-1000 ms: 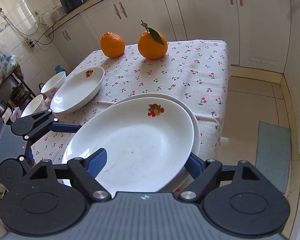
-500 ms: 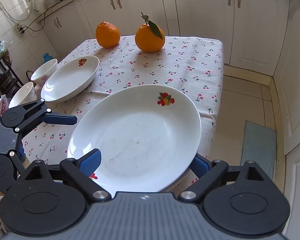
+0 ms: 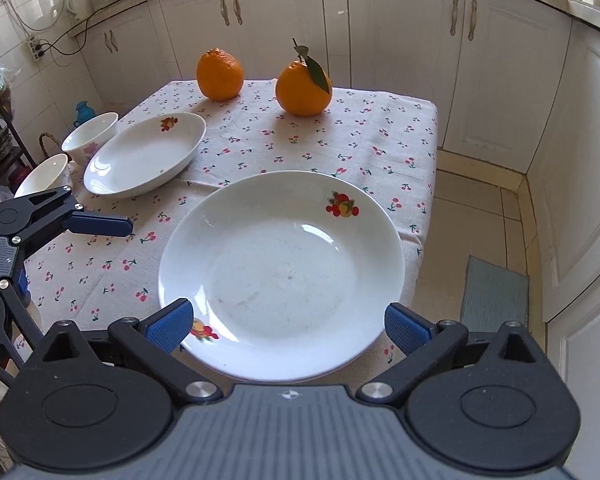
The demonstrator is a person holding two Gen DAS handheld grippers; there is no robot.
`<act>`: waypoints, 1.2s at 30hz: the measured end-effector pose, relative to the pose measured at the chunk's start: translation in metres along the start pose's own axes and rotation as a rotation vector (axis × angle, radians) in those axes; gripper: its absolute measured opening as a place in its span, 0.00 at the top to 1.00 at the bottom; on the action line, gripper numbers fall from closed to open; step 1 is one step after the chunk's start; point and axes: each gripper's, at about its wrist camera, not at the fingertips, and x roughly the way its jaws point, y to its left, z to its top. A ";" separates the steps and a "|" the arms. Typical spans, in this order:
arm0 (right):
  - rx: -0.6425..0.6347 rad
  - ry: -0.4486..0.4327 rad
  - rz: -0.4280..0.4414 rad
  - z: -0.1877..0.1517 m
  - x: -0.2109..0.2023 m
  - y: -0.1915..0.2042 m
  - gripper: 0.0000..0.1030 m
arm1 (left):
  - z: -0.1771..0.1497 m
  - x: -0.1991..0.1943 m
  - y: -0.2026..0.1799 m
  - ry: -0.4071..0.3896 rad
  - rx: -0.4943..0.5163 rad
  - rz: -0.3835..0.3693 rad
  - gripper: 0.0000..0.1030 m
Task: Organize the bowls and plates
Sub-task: 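Withdraw the right gripper and move it toward the next white plate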
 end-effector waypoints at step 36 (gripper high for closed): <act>-0.286 -0.099 -0.098 0.042 0.017 0.123 0.00 | -0.049 -0.040 0.069 -0.031 -0.298 0.500 0.00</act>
